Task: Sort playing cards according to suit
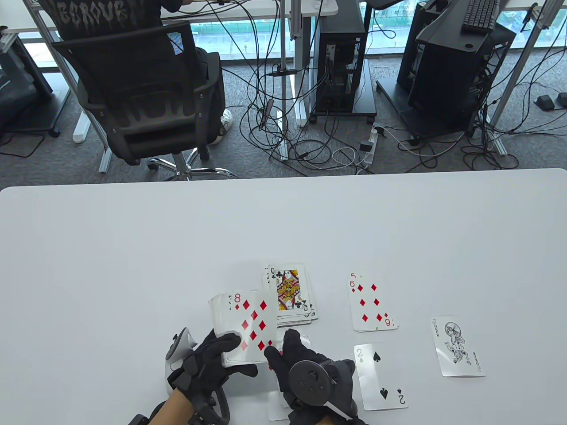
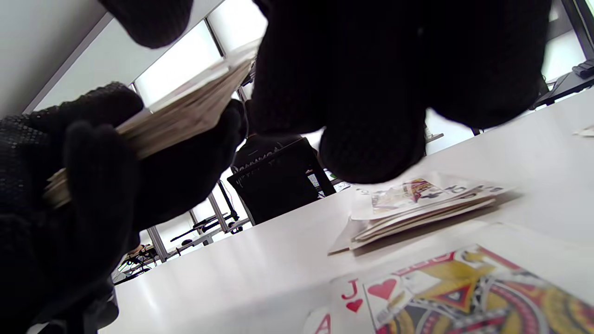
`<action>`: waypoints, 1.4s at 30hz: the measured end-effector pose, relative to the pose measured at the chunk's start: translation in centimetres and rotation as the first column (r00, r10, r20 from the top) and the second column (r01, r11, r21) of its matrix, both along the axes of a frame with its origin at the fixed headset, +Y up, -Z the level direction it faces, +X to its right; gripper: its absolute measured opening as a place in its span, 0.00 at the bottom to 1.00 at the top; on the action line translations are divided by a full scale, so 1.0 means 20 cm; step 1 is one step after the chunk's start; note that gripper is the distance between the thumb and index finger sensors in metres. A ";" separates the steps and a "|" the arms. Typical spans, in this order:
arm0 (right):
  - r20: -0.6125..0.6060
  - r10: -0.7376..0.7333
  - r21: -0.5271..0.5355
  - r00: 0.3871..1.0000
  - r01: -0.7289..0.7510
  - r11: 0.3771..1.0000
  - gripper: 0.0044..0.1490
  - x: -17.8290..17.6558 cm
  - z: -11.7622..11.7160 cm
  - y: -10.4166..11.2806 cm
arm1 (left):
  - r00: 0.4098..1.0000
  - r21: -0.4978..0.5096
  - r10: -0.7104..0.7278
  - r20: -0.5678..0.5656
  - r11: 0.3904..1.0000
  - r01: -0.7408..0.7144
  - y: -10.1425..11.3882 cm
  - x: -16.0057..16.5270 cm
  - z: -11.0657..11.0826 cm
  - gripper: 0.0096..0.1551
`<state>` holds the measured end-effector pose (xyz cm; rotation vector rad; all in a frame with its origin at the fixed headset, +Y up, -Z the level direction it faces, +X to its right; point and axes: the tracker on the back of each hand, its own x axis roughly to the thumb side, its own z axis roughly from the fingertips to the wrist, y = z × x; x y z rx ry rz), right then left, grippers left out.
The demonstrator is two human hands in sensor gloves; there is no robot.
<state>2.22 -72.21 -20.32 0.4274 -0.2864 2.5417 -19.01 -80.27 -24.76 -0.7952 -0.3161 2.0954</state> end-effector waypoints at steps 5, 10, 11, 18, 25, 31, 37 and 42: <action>-0.013 -0.063 -0.039 0.998 0.062 0.997 0.49 -0.02 0.00 -0.04 | 0.999 -0.007 0.010 0.044 1.000 -0.010 0.00 0.05 0.02 0.30; 0.027 -0.174 0.022 0.984 0.173 0.985 0.31 0.02 0.01 -0.02 | 0.998 0.007 0.011 0.060 1.000 -0.012 0.01 0.06 0.02 0.30; 0.025 -0.197 0.020 0.980 0.196 0.980 0.29 0.03 0.01 -0.02 | 0.998 0.005 0.015 0.063 1.000 -0.015 0.01 0.06 0.02 0.30; 0.030 -0.253 0.004 0.967 0.253 0.967 0.24 0.05 0.00 -0.02 | 0.998 0.019 0.013 0.063 1.000 -0.014 0.01 0.06 0.02 0.30; 0.098 -0.260 0.044 0.961 0.256 0.966 0.24 0.13 -0.02 -0.01 | 0.998 0.023 0.018 0.059 1.000 -0.019 0.00 0.06 0.02 0.30; 0.149 -0.292 0.033 0.945 0.291 0.956 0.24 0.21 -0.05 -0.01 | 0.999 0.027 0.030 0.034 0.999 -0.031 0.01 0.04 0.01 0.30; 0.218 -0.350 0.035 0.911 0.351 0.936 0.24 0.31 -0.07 0.00 | 0.998 0.010 0.057 0.000 0.998 -0.057 0.01 0.01 0.00 0.30; 0.272 -0.472 0.073 0.839 0.471 0.879 0.24 0.46 -0.09 0.02 | 0.996 0.011 0.084 -0.023 0.996 -0.084 0.02 0.00 0.00 0.30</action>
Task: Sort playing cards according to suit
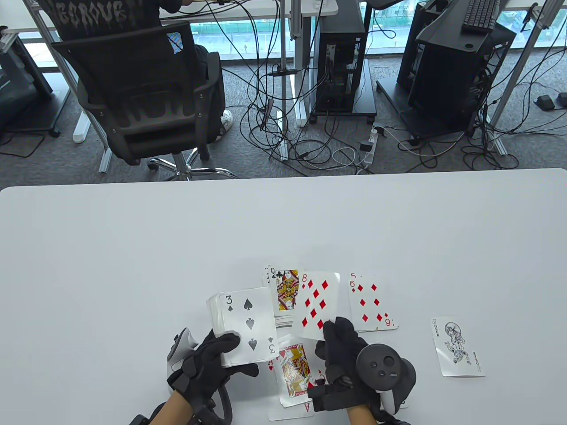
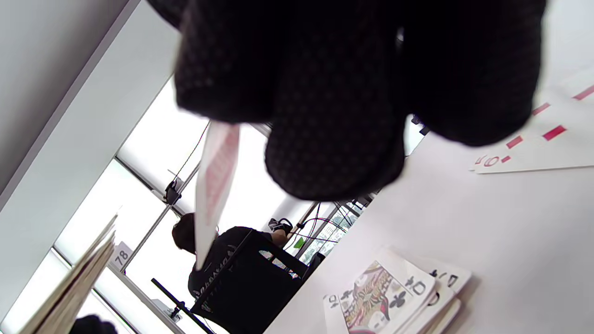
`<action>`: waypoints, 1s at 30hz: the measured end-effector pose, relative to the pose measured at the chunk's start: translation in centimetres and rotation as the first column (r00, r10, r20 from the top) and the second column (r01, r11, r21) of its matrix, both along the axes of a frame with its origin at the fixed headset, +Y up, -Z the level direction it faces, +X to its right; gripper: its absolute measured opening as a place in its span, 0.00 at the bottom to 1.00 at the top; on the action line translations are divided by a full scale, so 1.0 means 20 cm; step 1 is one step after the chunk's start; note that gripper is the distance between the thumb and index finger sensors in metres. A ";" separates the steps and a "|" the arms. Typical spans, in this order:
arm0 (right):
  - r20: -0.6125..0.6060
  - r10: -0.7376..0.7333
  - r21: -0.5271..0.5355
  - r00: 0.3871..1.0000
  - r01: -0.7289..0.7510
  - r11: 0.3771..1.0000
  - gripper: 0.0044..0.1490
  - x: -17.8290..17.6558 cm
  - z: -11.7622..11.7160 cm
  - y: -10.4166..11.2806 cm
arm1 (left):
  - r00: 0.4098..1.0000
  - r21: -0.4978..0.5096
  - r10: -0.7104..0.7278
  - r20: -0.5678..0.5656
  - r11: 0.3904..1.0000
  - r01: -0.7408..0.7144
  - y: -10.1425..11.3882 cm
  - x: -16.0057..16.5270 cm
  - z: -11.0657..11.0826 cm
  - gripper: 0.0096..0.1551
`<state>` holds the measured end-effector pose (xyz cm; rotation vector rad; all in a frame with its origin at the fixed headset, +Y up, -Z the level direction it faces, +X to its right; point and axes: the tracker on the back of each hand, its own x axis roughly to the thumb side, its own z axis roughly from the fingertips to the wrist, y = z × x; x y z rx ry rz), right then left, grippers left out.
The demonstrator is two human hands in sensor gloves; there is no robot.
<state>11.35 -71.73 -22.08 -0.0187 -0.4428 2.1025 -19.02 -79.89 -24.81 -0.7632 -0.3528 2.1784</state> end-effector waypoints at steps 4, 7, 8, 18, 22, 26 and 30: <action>0.023 0.040 0.004 0.999 -0.040 0.999 0.24 0.07 -0.08 0.03 | 1.000 -0.007 0.001 -0.004 1.000 -0.001 -0.01 0.00 0.00 0.30; 0.034 0.202 -0.085 0.979 -0.199 0.976 0.24 0.15 -0.19 0.06 | 1.000 -0.013 0.000 -0.006 1.000 0.000 -0.01 0.00 0.00 0.30; 0.045 0.273 -0.140 0.961 -0.265 0.954 0.24 0.19 -0.24 0.06 | 1.000 -0.013 -0.002 -0.007 1.000 0.002 -0.01 0.00 0.00 0.30; -0.041 0.636 -0.579 0.771 -0.537 0.614 0.25 0.38 -0.48 -0.17 | 1.000 -0.043 -0.016 -0.009 0.999 0.016 -0.04 -0.01 0.00 0.30; -0.082 0.728 -0.637 0.681 -0.598 0.487 0.27 0.36 -0.51 -0.24 | 1.000 -0.055 -0.029 -0.004 0.998 0.028 -0.05 0.00 0.00 0.30; -0.112 0.791 -0.660 0.601 -0.640 0.393 0.29 0.33 -0.54 -0.26 | 0.999 -0.058 -0.034 -0.005 0.998 0.033 -0.04 0.00 0.00 0.30; -0.151 0.850 -0.699 0.505 -0.662 0.269 0.30 0.29 -0.56 -0.28 | 0.999 -0.055 -0.035 -0.005 0.998 0.034 -0.04 0.00 0.00 0.30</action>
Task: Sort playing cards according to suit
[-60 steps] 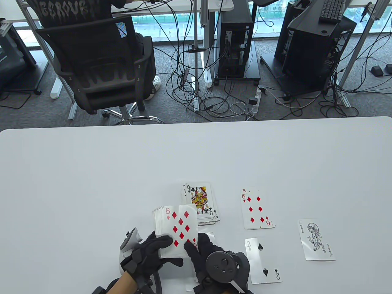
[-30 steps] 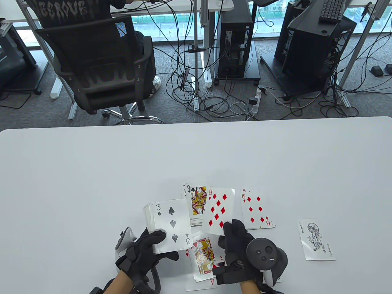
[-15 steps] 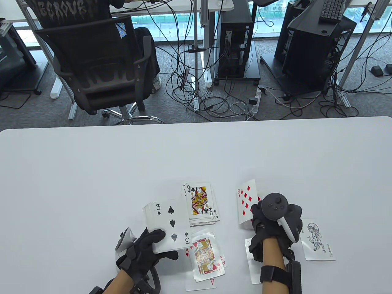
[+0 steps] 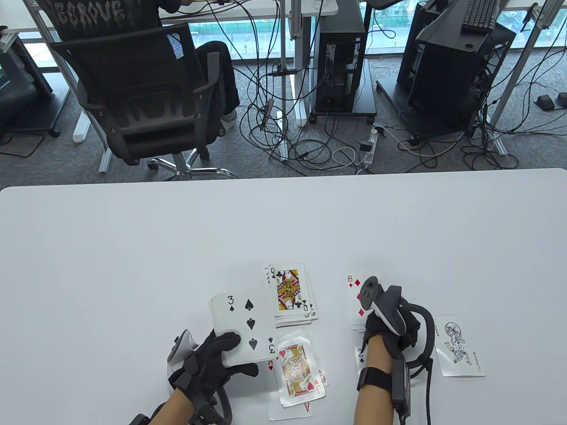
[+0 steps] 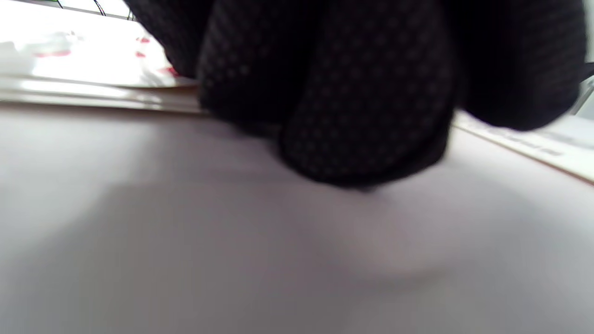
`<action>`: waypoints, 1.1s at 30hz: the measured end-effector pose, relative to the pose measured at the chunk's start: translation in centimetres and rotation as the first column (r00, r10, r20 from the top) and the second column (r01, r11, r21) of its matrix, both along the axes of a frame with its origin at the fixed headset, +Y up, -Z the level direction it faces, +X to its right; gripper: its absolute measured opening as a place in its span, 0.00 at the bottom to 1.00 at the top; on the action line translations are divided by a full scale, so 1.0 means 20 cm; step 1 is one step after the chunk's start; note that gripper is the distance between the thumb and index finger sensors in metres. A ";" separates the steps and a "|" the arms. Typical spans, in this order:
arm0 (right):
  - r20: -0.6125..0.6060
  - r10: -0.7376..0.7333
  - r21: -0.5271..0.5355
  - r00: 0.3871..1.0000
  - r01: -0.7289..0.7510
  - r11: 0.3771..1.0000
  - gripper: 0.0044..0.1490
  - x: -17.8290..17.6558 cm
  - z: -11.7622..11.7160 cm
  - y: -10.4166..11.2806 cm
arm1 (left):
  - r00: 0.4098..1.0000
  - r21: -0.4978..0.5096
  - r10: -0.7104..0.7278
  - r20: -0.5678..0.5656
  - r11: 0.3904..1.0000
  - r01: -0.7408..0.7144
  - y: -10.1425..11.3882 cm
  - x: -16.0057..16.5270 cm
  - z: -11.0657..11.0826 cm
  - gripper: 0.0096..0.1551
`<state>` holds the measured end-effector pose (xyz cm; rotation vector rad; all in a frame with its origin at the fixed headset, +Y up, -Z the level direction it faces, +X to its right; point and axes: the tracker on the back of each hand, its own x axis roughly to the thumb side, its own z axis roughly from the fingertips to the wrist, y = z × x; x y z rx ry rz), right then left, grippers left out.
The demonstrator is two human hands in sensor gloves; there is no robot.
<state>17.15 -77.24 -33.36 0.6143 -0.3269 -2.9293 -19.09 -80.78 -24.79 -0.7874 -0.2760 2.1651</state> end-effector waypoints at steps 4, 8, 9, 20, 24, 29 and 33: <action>0.045 0.080 0.017 0.996 -0.081 0.997 0.33 -0.03 0.01 0.04 | 1.000 -0.001 0.003 0.001 1.000 -0.003 0.00 0.00 0.00 0.30; -0.012 0.029 0.106 1.000 -0.027 0.994 0.34 -0.07 0.03 0.16 | 1.000 -0.004 0.003 0.001 1.000 -0.003 0.00 0.00 0.00 0.30; -0.035 0.007 0.124 0.999 -0.003 0.992 0.34 -0.08 0.03 0.19 | 1.000 -0.002 0.003 0.001 1.000 -0.003 0.00 0.00 0.00 0.30; -0.539 -0.401 0.361 0.741 0.633 0.685 0.37 -0.45 0.31 0.42 | 1.000 0.009 0.002 -0.019 1.000 -0.001 0.00 0.00 0.00 0.30; -0.652 -0.462 0.276 0.602 0.755 0.594 0.42 -0.62 0.42 0.34 | 1.000 0.008 -0.003 -0.020 1.000 0.003 0.00 0.00 0.00 0.30; -0.675 -0.562 0.075 0.477 0.803 0.591 0.54 -0.71 0.44 0.25 | 1.000 0.009 -0.008 -0.020 1.000 0.009 0.00 0.00 0.00 0.30; -0.711 -0.515 0.113 0.479 0.800 0.589 0.60 -0.74 0.49 0.22 | 1.000 0.013 -0.016 -0.013 1.000 0.016 0.00 0.00 0.00 0.30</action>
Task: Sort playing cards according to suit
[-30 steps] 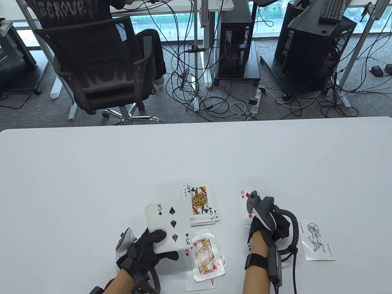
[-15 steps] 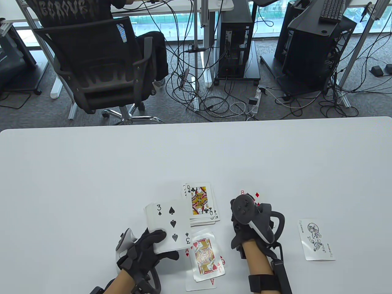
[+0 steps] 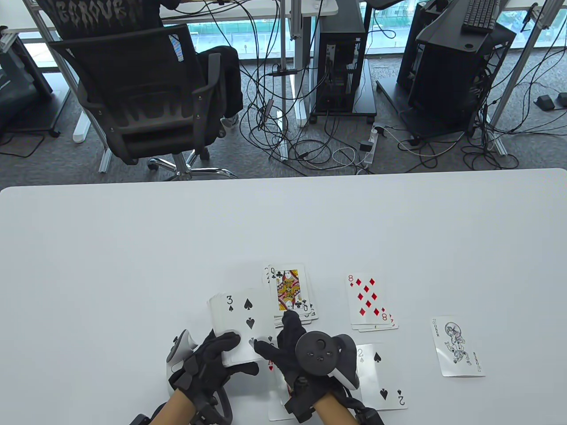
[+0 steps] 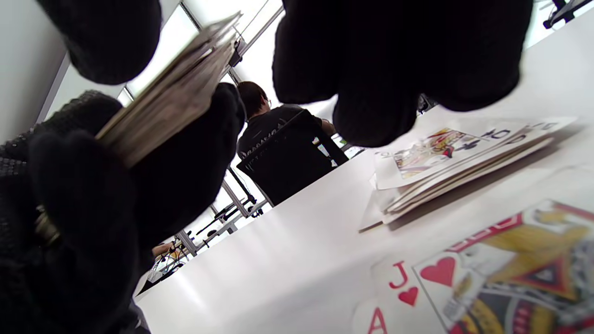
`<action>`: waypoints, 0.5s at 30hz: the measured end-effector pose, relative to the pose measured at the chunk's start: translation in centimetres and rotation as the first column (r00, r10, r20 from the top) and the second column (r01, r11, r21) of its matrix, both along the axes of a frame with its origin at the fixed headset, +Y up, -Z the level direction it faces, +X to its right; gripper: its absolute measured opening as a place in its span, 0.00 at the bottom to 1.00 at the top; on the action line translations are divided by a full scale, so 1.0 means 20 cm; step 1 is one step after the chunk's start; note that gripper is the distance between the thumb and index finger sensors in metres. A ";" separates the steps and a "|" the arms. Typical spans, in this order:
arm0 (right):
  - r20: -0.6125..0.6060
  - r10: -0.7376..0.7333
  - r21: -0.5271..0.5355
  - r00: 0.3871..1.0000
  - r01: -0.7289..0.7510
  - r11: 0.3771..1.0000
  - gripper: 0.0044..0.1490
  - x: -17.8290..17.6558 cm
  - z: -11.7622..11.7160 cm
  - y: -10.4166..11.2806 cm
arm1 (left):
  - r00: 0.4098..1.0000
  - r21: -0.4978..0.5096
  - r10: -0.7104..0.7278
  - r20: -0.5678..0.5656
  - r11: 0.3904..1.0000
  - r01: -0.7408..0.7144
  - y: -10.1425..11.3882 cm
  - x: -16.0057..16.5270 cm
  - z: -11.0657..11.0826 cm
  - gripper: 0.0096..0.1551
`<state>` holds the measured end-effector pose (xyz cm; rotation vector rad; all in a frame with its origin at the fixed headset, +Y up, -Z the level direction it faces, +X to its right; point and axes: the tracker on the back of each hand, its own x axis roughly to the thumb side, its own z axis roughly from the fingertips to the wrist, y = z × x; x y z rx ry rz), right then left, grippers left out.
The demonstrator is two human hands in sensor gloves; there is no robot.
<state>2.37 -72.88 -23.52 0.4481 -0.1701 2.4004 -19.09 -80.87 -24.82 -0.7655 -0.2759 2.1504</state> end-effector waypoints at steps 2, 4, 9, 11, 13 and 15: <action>-0.004 0.014 0.046 1.000 -0.014 0.999 0.60 -0.01 0.01 0.00 | 1.000 -0.002 0.001 0.003 1.000 -0.001 0.00 0.00 0.00 0.30; 0.009 -0.003 0.053 1.000 0.003 0.999 0.58 -0.01 0.02 -0.01 | 1.000 0.007 -0.002 0.011 1.000 0.001 0.01 0.00 0.00 0.30; 0.009 -0.137 0.042 0.990 0.137 0.990 0.46 -0.02 0.02 -0.04 | 1.000 0.018 -0.016 0.019 1.000 0.016 0.01 0.00 0.00 0.30; 0.024 -0.164 0.038 0.986 0.163 0.986 0.42 -0.02 0.02 -0.05 | 0.999 0.022 -0.029 0.025 0.999 0.028 0.01 0.00 0.00 0.30; 0.031 -0.186 0.065 0.982 0.183 0.981 0.36 0.00 0.02 -0.04 | 0.999 0.025 -0.030 0.034 0.999 0.029 0.01 0.00 0.00 0.30; 0.039 -0.209 0.076 0.977 0.206 0.976 0.30 0.02 0.02 -0.04 | 0.999 0.027 -0.025 0.042 0.999 0.024 0.01 0.01 0.00 0.30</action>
